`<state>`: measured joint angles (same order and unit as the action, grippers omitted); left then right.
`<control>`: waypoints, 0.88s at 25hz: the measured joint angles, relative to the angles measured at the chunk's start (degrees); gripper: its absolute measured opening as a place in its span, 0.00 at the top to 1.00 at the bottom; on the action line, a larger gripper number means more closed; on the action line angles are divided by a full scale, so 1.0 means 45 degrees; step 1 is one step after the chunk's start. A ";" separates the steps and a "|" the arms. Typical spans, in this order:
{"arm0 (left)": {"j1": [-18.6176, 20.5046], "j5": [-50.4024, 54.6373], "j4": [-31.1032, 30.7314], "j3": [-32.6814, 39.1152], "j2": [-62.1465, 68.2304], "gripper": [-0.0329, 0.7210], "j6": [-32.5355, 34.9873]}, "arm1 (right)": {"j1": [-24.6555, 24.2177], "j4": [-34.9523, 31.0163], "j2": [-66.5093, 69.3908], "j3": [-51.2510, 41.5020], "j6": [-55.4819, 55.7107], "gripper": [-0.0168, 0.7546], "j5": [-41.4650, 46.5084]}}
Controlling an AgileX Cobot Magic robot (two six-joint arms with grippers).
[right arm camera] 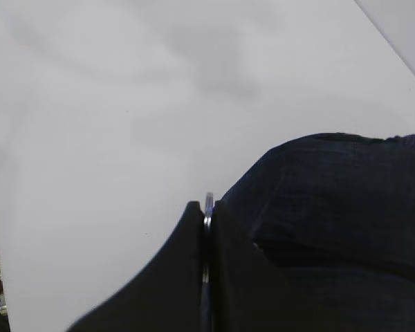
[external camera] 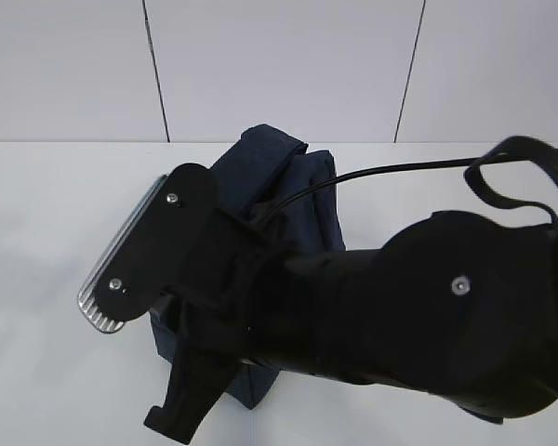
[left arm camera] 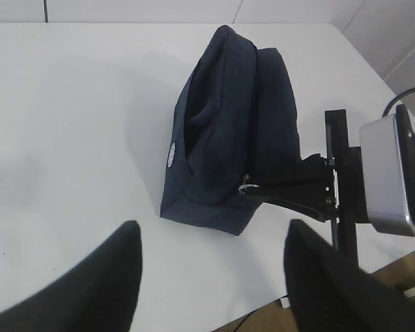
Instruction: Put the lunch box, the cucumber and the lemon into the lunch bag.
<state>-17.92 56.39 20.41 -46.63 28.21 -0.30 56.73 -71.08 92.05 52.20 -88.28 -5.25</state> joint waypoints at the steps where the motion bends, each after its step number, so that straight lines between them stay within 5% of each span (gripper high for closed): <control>1: 0.0000 0.0000 0.0000 0.0000 0.0000 0.35 0.0000 | 0.0000 0.1246 0.0000 0.0000 0.1110 0.95 0.0083; 9: 0.0000 0.0000 0.0000 0.0000 0.0000 0.38 0.0000 | 0.0000 1.1959 0.0276 0.0000 1.0938 0.95 0.1414; 22: 0.0000 0.0022 0.0000 0.0000 0.0000 0.38 0.0000 | 0.0000 1.8804 0.0330 0.0000 1.5305 0.95 0.2253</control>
<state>-17.92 56.49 20.41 -46.63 28.21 -0.30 56.73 13.53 93.54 52.20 -19.41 4.89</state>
